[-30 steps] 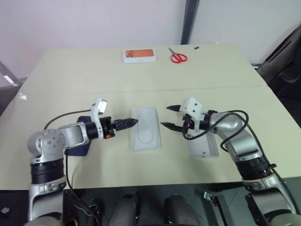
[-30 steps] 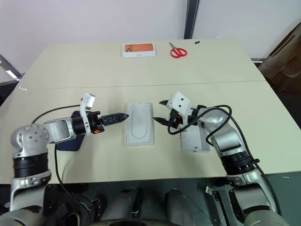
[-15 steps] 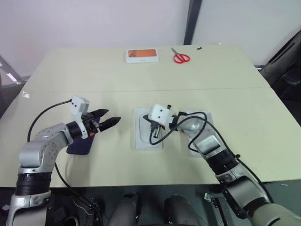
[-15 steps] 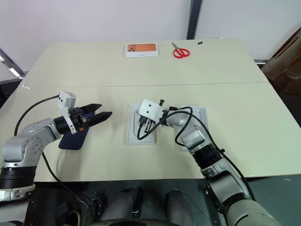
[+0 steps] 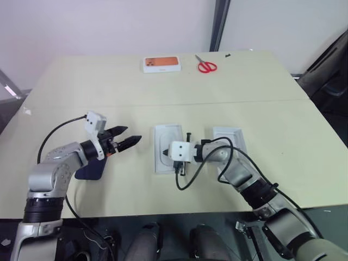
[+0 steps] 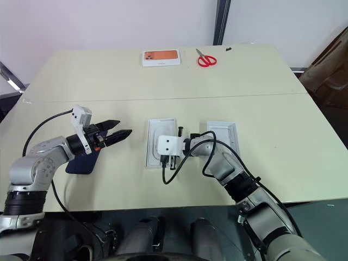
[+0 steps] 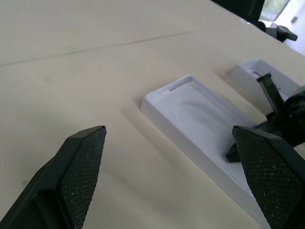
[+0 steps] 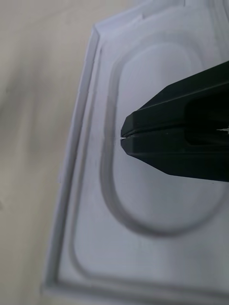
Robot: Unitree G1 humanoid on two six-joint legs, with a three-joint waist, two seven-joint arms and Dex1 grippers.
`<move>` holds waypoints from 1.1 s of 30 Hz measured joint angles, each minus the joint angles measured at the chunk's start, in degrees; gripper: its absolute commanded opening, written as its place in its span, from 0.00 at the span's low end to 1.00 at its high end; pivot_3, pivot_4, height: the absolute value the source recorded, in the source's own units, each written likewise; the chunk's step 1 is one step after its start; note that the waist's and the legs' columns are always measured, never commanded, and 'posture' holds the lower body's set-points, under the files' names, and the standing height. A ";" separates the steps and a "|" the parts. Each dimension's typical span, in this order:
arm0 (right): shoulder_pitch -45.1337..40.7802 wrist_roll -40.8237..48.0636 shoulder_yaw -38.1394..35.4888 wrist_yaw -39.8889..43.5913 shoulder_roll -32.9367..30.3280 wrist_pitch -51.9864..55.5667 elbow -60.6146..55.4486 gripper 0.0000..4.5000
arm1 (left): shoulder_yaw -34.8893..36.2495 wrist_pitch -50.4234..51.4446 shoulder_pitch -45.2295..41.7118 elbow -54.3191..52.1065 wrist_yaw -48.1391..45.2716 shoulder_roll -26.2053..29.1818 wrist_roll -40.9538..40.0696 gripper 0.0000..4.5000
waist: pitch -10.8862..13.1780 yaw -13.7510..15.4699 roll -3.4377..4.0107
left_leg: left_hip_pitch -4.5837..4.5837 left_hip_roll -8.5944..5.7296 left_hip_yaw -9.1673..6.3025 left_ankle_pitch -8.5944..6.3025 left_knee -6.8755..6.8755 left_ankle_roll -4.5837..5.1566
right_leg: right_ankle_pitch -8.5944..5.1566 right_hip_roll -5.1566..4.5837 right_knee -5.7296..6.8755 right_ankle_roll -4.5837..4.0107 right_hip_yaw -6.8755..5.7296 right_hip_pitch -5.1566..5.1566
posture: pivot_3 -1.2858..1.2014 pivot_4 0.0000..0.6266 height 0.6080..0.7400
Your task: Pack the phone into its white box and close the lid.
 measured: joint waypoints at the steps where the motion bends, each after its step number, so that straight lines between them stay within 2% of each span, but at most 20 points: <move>1: -0.01 0.41 -0.98 -0.55 0.81 0.72 0.05 0.01 | 0.00 1.07 -0.20 0.57 -0.11 0.37 -0.29 1.00 | 0.00 0.01 0.00 | 0.00 0.00 0.00 0.00 0.00 0.00 | 0.00 0.00 0.00 0.00 0.00 0.00 | 0.52 0.24 0.95; 7: -1.25 5.32 -6.05 -1.34 4.99 5.42 -0.96 0.01 | 0.49 7.84 -3.40 6.34 -2.05 5.44 -1.31 1.00 | 0.01 -0.03 -0.02 | -0.01 -0.01 -0.02 0.00 0.01 0.00 | 0.00 0.00 0.02 0.00 -0.01 -0.03 | 0.52 0.24 0.95; 12: -3.27 5.65 -5.05 -1.95 8.16 7.97 -1.70 0.01 | -0.70 12.31 -5.11 14.53 -7.49 13.40 -0.28 1.00 | 0.04 -0.55 -0.01 | -0.01 0.00 -0.02 0.01 -0.10 -0.01 | 0.00 0.02 0.09 0.00 0.00 -0.25 | 0.52 0.24 0.95; 16: -6.29 4.03 -2.80 -3.59 11.77 8.74 0.12 0.01 | -1.15 12.30 -8.96 23.11 -10.41 16.46 1.40 1.00 | 0.03 -0.78 -0.03 | -0.02 -0.02 -0.06 0.02 -0.07 -0.03 | 0.00 0.02 0.10 0.00 -0.05 -0.33 | 0.52 0.24 0.95; 21: -6.67 3.47 -0.90 -3.61 13.79 9.51 2.42 0.01 | -2.47 13.03 -10.30 27.32 -14.22 21.69 4.14 1.00 | 0.04 -1.22 -0.05 | -0.05 -0.03 -0.06 0.02 -0.09 -0.03 | 0.00 0.00 0.10 0.00 -0.03 -0.38 | 0.52 0.24 0.95; 25: -6.68 3.30 -0.92 -3.60 13.62 9.21 2.93 0.01 | -4.33 12.07 -10.08 30.10 -16.63 23.67 7.25 1.00 | 0.04 -1.45 -0.05 | -0.06 -0.02 -0.06 0.02 -0.10 -0.03 | 0.00 0.01 0.13 0.00 -0.02 -0.42 | 0.52 0.24 0.95; 33: -6.66 2.28 -0.86 -3.59 12.87 8.40 2.93 0.01 | -5.86 14.38 -8.89 28.93 -18.38 23.84 9.53 1.00 | 0.04 -1.48 -0.05 | -0.06 -0.03 -0.04 0.01 -0.09 -0.02 | 0.00 0.01 0.16 0.00 0.00 -0.44 | 0.52 0.24 0.95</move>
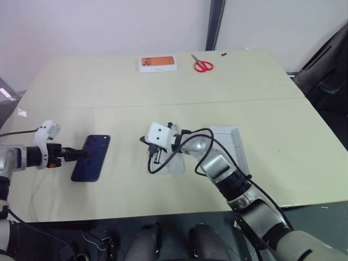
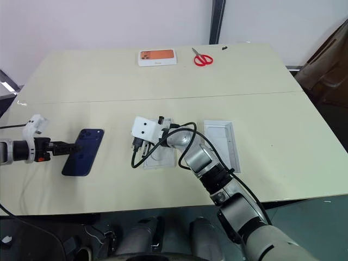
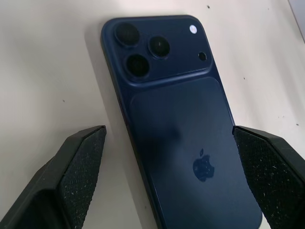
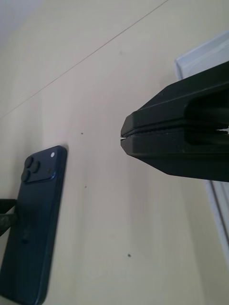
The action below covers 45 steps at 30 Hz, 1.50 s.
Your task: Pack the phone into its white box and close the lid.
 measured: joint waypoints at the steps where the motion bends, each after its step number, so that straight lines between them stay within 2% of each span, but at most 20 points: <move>1: 0.00 -0.02 0.00 0.00 0.00 -0.01 0.00 0.01 | 0.01 0.77 0.11 -0.51 -0.19 0.01 -0.10 1.00 | 0.00 -0.02 0.00 | 0.00 0.00 0.00 0.00 -0.01 0.00 | 0.00 0.00 0.00 0.00 0.00 0.00 | 0.52 0.24 0.95; 6: 0.01 -0.31 0.20 0.64 -0.24 -0.56 0.00 0.01 | 1.68 7.26 2.29 -5.14 -0.43 -0.84 -2.42 1.00 | -0.02 0.00 0.05 | 0.01 -0.01 0.00 0.00 0.01 0.00 | 0.00 -0.01 0.01 0.00 0.00 0.03 | 0.52 0.24 0.95; 15: 0.42 -1.27 3.83 5.01 -0.90 1.15 0.46 0.01 | 6.43 15.17 4.67 -12.81 2.07 -7.18 -7.02 1.00 | -0.08 1.16 0.12 | 0.07 -0.04 0.00 -0.02 0.11 0.03 | 0.00 -0.05 0.00 0.01 -0.01 0.16 | 0.52 0.24 0.95; 24: -1.75 -4.56 8.58 6.63 1.10 6.57 3.35 0.01 | 7.63 16.16 5.75 -15.47 3.76 -9.75 -9.36 1.00 | -0.09 1.63 0.12 | 0.09 -0.06 0.00 -0.02 0.13 0.03 | 0.00 -0.07 -0.01 0.01 0.00 0.18 | 0.52 0.24 0.95; 36: -3.73 -6.21 9.03 3.94 5.15 9.49 6.61 0.01 | 8.29 16.32 7.23 -17.55 4.79 -11.40 -10.77 1.00 | -0.15 1.56 0.19 | 0.30 -0.06 0.00 -0.02 0.04 0.02 | 0.00 -0.07 -0.01 0.01 -0.01 0.33 | 0.52 0.24 0.95; 45: -3.73 -6.76 9.01 3.93 5.14 9.37 6.68 0.01 | 8.43 19.53 7.32 -22.42 8.03 -14.64 -12.31 1.00 | -0.17 1.72 0.19 | 0.34 -0.06 -0.01 -0.03 0.05 0.03 | 0.00 -0.08 -0.04 0.01 -0.01 0.39 | 0.52 0.24 0.95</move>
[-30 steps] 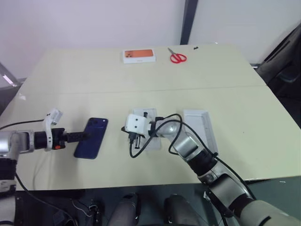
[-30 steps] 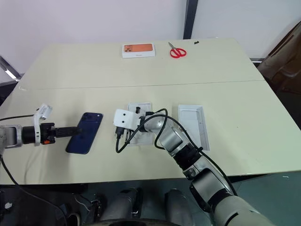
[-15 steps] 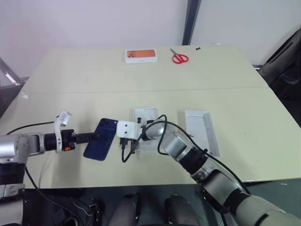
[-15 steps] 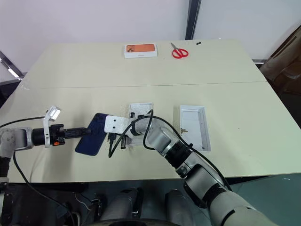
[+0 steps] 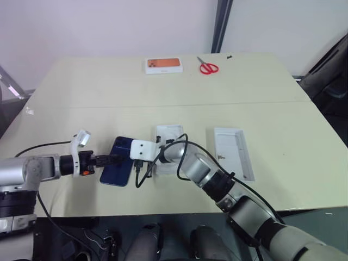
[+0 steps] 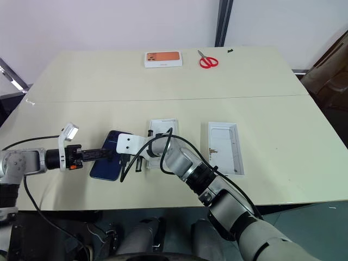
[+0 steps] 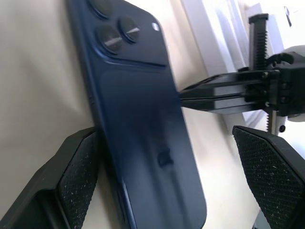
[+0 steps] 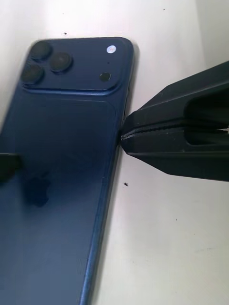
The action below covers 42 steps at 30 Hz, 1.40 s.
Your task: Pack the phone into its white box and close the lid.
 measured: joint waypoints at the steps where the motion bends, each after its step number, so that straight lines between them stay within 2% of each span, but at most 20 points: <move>1: 0.00 0.00 -0.01 -0.02 0.00 -0.08 0.04 0.01 | -0.05 0.21 -0.07 -0.23 0.29 -0.32 -0.21 1.00 | 0.00 -0.01 0.00 | 0.00 0.00 0.00 0.00 0.00 0.00 | 0.00 0.00 0.00 0.00 0.00 0.00 | 0.52 0.24 0.95; 9: -0.05 -0.03 -0.07 -0.26 -0.05 -0.74 0.52 0.01 | -0.12 0.87 -1.15 1.67 0.92 -0.80 -1.50 1.00 | 0.00 -0.04 0.00 | 0.02 0.00 0.00 0.00 -0.01 -0.01 | 0.00 0.00 0.00 0.00 0.00 0.01 | 0.52 0.24 0.95; 12: -0.05 -0.05 -0.04 -0.34 -0.08 -1.24 0.71 0.00 | -0.09 0.89 -1.12 2.12 1.41 -0.76 -1.63 0.81 | 0.00 -0.10 0.00 | 0.02 0.00 0.00 0.00 -0.01 -0.01 | 0.00 0.00 0.00 0.00 0.00 0.00 | 0.52 0.24 0.95; 15: -0.05 -0.02 -0.04 -0.35 -0.03 -1.54 0.82 0.00 | -0.35 0.96 -0.64 3.04 1.87 -0.83 -1.63 0.48 | 0.00 -0.26 0.00 | 0.02 0.00 0.00 0.00 -0.03 -0.01 | 0.00 0.00 -0.01 0.00 0.00 -0.01 | 0.52 0.24 0.95; 24: -0.05 -0.04 -0.04 -0.55 -0.24 -2.05 0.96 0.00 | -0.51 1.04 -0.08 3.96 1.52 -0.78 -2.71 0.48 | 0.00 -0.30 -0.01 | 0.02 0.01 0.00 0.00 -0.05 -0.01 | 0.00 0.01 -0.02 0.00 0.01 -0.02 | 0.52 0.24 0.95; 27: -0.04 -0.04 -0.04 -0.61 -0.42 -2.25 0.96 0.00 | -0.53 1.40 0.07 4.18 1.96 -0.79 -2.80 0.29 | 0.00 -0.33 -0.01 | 0.02 0.01 0.00 0.00 -0.05 -0.01 | 0.00 0.01 -0.02 0.00 0.01 -0.02 | 0.52 0.24 0.95; 28: -0.04 -0.04 -0.04 -0.62 -0.47 -2.31 0.96 0.00 | -0.50 1.77 0.14 4.57 1.91 -0.87 -3.04 0.16 | 0.00 -0.33 -0.01 | 0.02 0.01 0.00 0.00 -0.06 -0.01 | 0.00 0.01 -0.02 0.00 0.01 -0.02 | 0.52 0.24 0.95; 38: 0.12 0.53 -0.63 -0.73 -0.68 -2.43 0.94 0.00 | -0.03 3.08 -0.45 5.34 2.87 -1.20 -5.28 0.16 | -0.01 -0.33 -0.01 | 0.04 0.02 -0.01 0.00 -0.08 -0.01 | 0.00 0.02 -0.02 0.00 0.00 -0.01 | 0.52 0.24 0.95; 42: 1.01 4.05 -4.49 -0.88 -0.31 -2.29 0.03 0.00 | 2.20 5.66 -1.84 9.31 4.23 -2.66 -6.72 0.16 | 0.02 -0.34 -0.03 | 0.01 0.02 -0.02 0.00 -0.08 -0.01 | 0.00 0.03 -0.02 0.00 0.00 -0.04 | 0.52 0.24 0.95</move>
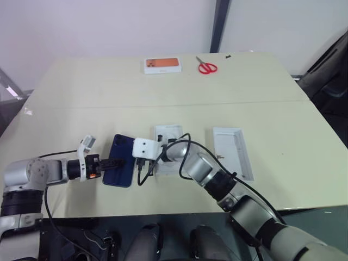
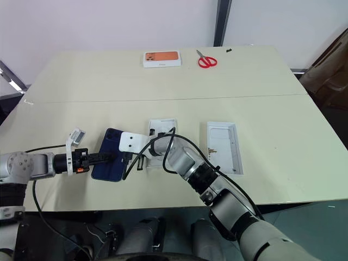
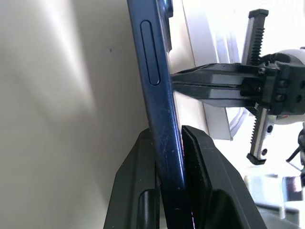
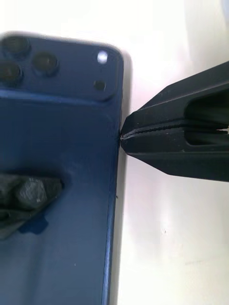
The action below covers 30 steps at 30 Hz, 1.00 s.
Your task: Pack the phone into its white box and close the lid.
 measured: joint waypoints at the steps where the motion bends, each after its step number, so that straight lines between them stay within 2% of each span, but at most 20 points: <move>1: 0.08 1.27 -1.54 0.00 0.30 0.02 -0.83 0.00 | 0.83 0.50 -0.22 1.17 0.33 -0.35 -0.35 0.16 | 0.02 -0.07 -0.02 | -0.02 0.01 0.00 0.00 0.00 0.00 | 0.00 0.01 0.00 0.00 0.00 -0.03 | 0.52 0.24 0.95; 4: 0.02 5.29 -5.94 0.54 0.43 0.39 -4.09 0.00 | 4.73 2.07 -1.43 4.94 1.93 -1.38 -1.37 0.16 | 0.03 -0.13 -0.04 | -0.03 0.02 -0.01 0.00 0.00 0.00 | 0.00 0.02 0.01 0.00 0.00 -0.04 | 0.52 0.24 0.95; 10: 1.25 10.08 -8.86 2.68 -1.98 2.80 -7.70 0.00 | 11.32 5.16 -3.33 8.42 4.74 -3.25 -3.82 0.16 | 0.05 -0.08 -0.07 | -0.05 0.01 0.00 0.00 0.01 0.00 | 0.00 0.01 0.00 0.00 0.00 -0.04 | 0.52 0.24 0.95; 14: 2.59 10.25 -9.37 3.09 -6.15 2.83 -8.33 0.00 | 9.48 5.31 -0.48 5.07 4.99 -3.16 -3.95 0.16 | 0.05 -0.10 -0.07 | -0.05 0.01 0.01 0.00 -0.02 0.00 | 0.00 0.00 -0.01 0.00 0.03 -0.05 | 0.52 0.24 0.95; 18: 2.99 10.52 -9.33 2.98 -6.47 3.00 -8.76 0.00 | 7.12 5.17 0.42 2.97 4.65 -3.10 -3.95 0.16 | 0.06 -0.10 -0.08 | -0.07 0.03 0.01 0.00 -0.06 0.00 | 0.00 0.00 -0.01 -0.01 0.03 -0.09 | 0.52 0.24 0.95; 21: 3.00 10.63 -9.20 2.38 -6.29 3.14 -9.78 0.00 | 5.91 4.75 0.65 1.58 2.99 -2.83 -4.85 0.00 | 0.05 -0.07 -0.09 | -0.07 0.03 0.02 0.00 -0.06 -0.01 | 0.00 0.00 -0.03 -0.01 0.04 -0.08 | 0.52 0.24 0.95; 30: 4.68 10.76 -8.38 2.11 -8.23 2.95 -10.83 0.00 | 6.69 5.20 -0.08 4.60 3.11 -2.79 -5.32 0.00 | 0.06 -0.07 -0.08 | -0.07 0.03 0.01 0.00 -0.06 -0.01 | 0.00 0.00 -0.03 -0.01 0.03 -0.09 | 0.52 0.24 0.95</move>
